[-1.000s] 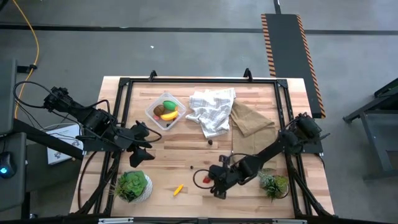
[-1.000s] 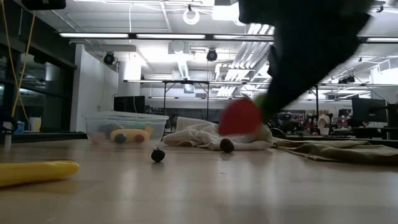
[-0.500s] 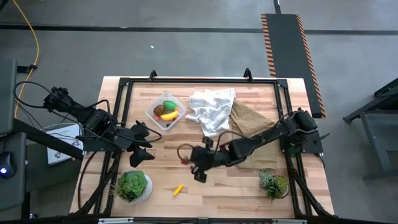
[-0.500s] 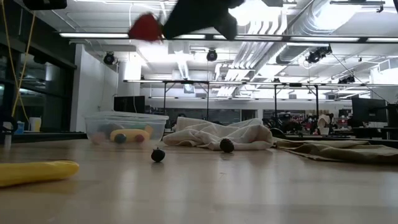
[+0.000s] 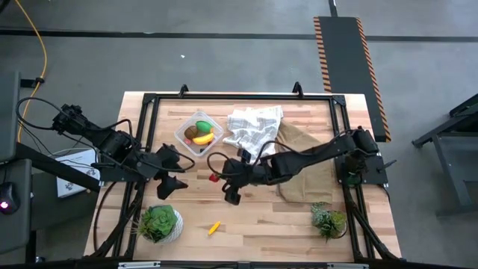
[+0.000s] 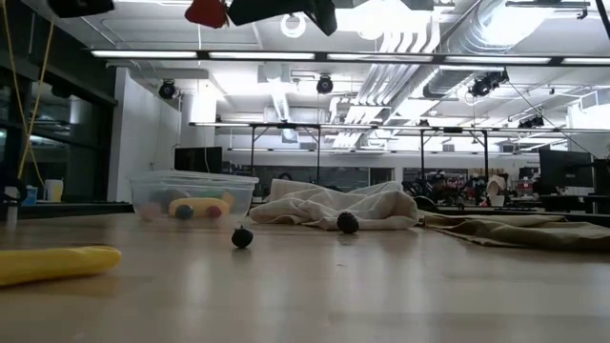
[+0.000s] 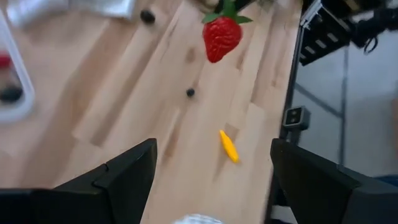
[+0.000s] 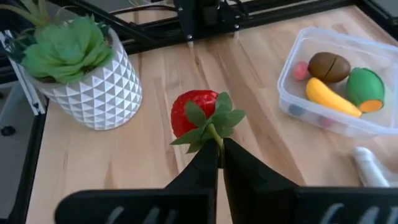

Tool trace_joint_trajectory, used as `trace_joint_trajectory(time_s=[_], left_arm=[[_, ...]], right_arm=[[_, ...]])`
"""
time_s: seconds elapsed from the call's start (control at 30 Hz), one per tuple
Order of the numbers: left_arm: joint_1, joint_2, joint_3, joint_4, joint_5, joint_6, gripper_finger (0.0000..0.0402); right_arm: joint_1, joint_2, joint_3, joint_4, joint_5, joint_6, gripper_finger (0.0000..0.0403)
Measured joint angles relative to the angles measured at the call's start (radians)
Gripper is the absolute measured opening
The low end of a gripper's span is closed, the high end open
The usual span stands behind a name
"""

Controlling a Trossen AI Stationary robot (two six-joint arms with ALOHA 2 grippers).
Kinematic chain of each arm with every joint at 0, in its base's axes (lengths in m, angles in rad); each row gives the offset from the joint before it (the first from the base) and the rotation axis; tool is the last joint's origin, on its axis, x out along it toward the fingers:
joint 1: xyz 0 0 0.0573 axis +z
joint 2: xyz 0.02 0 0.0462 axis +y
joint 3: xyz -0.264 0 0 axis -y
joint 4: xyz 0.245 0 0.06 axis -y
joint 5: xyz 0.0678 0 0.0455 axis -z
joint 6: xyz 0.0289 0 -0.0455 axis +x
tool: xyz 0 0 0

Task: Pick and placing Produce into tupperware
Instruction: Put the red strawberry into the transparent bin

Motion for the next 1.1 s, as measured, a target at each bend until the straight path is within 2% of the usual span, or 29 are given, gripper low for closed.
trace_joint_trajectory(time_s=[0.13, 0.33, 0.53, 0.77, 0.93, 1.1], left_arm=[[0.000, -0.004, 0.000, 0.041, -0.016, 0.232, 0.0303], [0.000, -0.002, 0.000, 0.063, -0.135, 0.474, 0.0303], [0.000, 0.001, 0.000, 0.082, -0.181, 0.546, 0.0303], [0.000, 0.001, 0.000, 0.125, -0.233, 0.550, 0.0303], [0.000, 0.005, 0.001, 0.135, -0.357, 0.596, 0.0303], [0.000, 0.005, 0.001, 0.134, -0.371, 0.659, 0.0303]], right_arm=[[-0.013, 0.000, 0.025, -0.027, -0.001, -0.018, 0.0000], [-0.040, 0.000, 0.071, -0.069, -0.001, -0.038, 0.0000], [-0.063, -0.001, 0.111, -0.102, -0.004, -0.044, 0.0000], [-0.076, -0.001, 0.134, -0.107, -0.004, -0.041, 0.0000], [-0.076, -0.001, 0.139, -0.108, -0.005, -0.036, 0.0000], [-0.077, -0.001, 0.139, -0.108, -0.005, -0.036, 0.0000]])
